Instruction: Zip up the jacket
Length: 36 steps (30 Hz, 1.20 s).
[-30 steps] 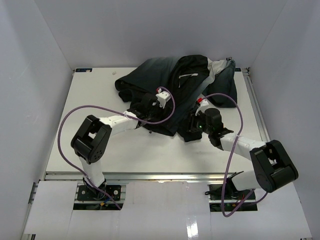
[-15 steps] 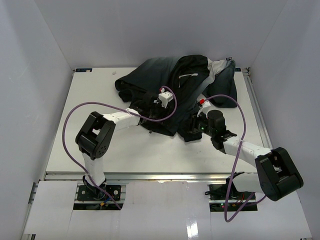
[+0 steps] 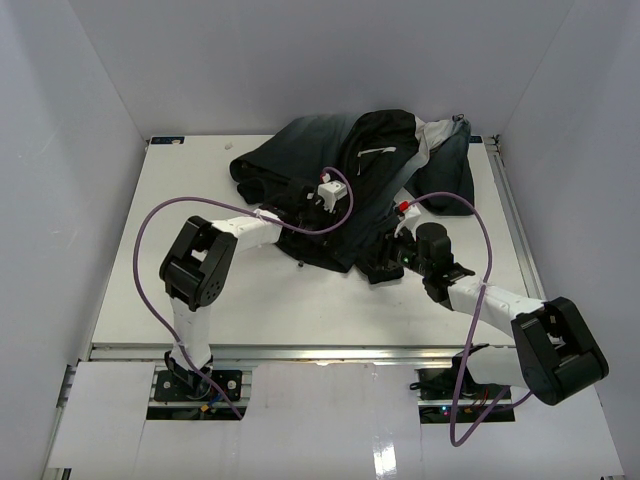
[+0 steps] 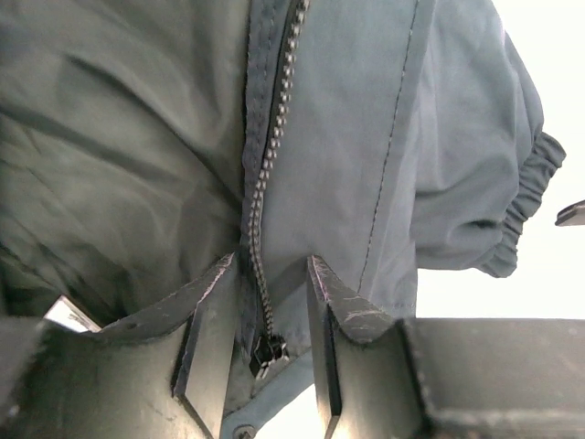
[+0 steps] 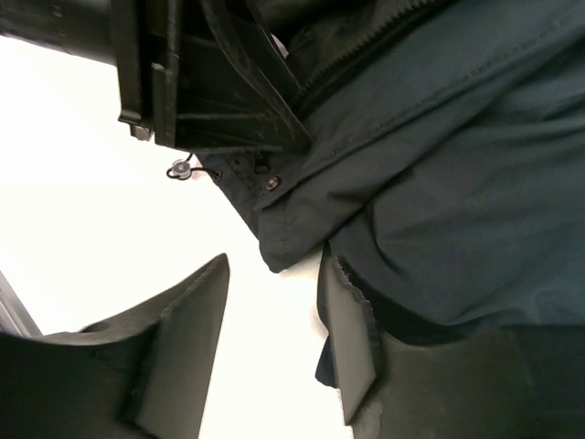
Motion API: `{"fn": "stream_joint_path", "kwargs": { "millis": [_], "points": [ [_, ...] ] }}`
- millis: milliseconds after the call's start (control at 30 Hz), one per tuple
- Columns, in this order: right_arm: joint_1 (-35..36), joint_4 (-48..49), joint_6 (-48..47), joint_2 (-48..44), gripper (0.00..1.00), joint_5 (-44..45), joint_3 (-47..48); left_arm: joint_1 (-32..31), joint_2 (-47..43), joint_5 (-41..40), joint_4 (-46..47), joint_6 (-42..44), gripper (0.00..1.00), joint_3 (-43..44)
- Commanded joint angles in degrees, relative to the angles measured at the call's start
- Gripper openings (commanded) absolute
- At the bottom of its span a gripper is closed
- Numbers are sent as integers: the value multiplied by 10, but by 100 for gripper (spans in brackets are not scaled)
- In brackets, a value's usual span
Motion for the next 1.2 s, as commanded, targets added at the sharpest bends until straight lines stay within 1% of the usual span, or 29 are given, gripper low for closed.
{"fn": "stream_joint_path", "kwargs": {
  "millis": [0, 100, 200, 267, 400, 467, 567, 700, 833, 1033, 1100, 1167],
  "points": [
    [-1, 38, -8, -13, 58, -15, -9, 1, -7, 28, -19, 1, 36, 28],
    [0, 40, -9, -14, 60, -20, -9, 1, -14, 33, -23, -2, 18, 27],
    [-1, 63, -15, -14, 63, -40, -15, 1, -32, 73, -13, -19, 8, 21],
    [-1, 91, -14, -16, 63, -58, -33, 2, -52, 122, 0, -41, 4, 8],
    [-1, 175, 5, -15, 65, -111, -61, 3, -85, 204, 58, -83, 1, -22],
    [-1, 196, 19, -13, 65, -111, -72, 3, -95, 244, 84, -109, 0, -39],
    [-1, 214, 32, -8, 65, -106, -81, 4, -104, 281, 129, -134, 0, -61],
    [-1, 238, 40, -3, 65, -101, -89, 5, -114, 315, 179, -164, 0, -87],
    [0, 274, 43, -4, 65, -95, -111, 6, -124, 356, 249, -207, 0, -114],
    [-1, 334, 48, 10, 69, -117, -121, 7, -125, 381, 297, -238, 0, -125],
    [-1, 351, 50, 15, 70, -126, -121, 7, -123, 385, 322, -249, 0, -130],
    [-1, 363, 54, 20, 70, -135, -121, 7, -122, 386, 329, -257, 0, -133]
  ]
}}
